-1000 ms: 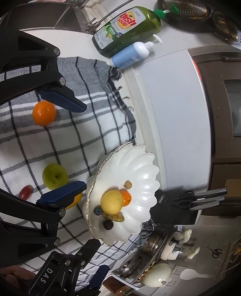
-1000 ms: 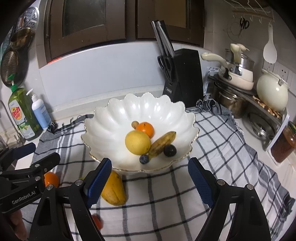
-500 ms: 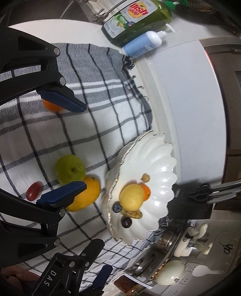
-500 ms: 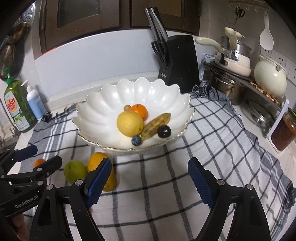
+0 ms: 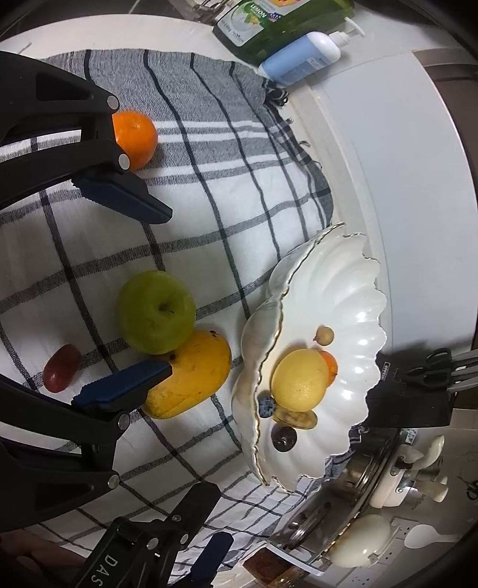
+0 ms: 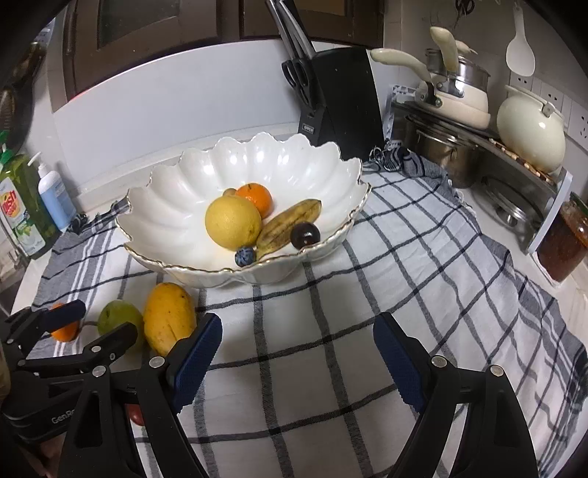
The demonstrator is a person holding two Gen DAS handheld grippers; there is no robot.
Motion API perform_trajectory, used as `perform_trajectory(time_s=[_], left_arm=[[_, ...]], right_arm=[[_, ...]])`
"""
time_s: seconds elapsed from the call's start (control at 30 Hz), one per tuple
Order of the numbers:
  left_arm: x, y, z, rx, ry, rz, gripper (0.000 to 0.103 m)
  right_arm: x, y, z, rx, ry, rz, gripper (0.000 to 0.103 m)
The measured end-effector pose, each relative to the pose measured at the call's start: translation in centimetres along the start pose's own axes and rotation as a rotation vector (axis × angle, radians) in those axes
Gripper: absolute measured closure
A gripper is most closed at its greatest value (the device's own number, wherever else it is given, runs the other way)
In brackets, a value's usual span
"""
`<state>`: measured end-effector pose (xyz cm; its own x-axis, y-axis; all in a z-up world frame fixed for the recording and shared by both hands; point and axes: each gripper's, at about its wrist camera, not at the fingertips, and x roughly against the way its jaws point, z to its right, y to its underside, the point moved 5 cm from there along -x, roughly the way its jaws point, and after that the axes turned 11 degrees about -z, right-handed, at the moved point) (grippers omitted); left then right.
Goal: Organize fruits
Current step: 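Grasp the green apple with the left tool while the right tool grasps the yellow mango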
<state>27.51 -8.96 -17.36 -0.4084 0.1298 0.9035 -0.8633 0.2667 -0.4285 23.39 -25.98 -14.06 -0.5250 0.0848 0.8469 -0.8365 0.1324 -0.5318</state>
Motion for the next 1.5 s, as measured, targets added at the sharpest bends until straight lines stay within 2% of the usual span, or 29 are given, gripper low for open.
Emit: perform_trajectory(time_s=[0.2, 0.37, 0.4, 0.7, 1.07, 1.5], left_arm=[[-0.8, 0.2, 0.2, 0.007, 0.037, -0.007, 0.033], [-0.8, 0.2, 0.4, 0.009, 0.081, 0.0, 0.053], [-0.8, 0.2, 0.5, 0.007, 0.089, 0.003, 0.054], [-0.7, 0.4, 0.3, 0.024, 0.096, 0.009, 0.055], [1.5, 0.7, -1.9, 0.043, 0.009, 0.047, 0.055], [4.1, 1.0, -6.5, 0.098, -0.066, 0.101, 0.055]], right_arm=[[-0.6, 0.1, 0.1, -0.001, 0.004, -0.01, 0.018], [-0.7, 0.2, 0.1, -0.004, 0.002, -0.013, 0.018], [-0.6, 0.2, 0.2, -0.004, 0.003, -0.012, 0.018], [-0.4, 0.4, -0.1, 0.003, -0.001, -0.01, 0.018], [-0.2, 0.3, -1.9, 0.031, -0.036, -0.004, 0.018], [-1.3, -0.3, -6.8, 0.094, -0.102, -0.024, 0.018]])
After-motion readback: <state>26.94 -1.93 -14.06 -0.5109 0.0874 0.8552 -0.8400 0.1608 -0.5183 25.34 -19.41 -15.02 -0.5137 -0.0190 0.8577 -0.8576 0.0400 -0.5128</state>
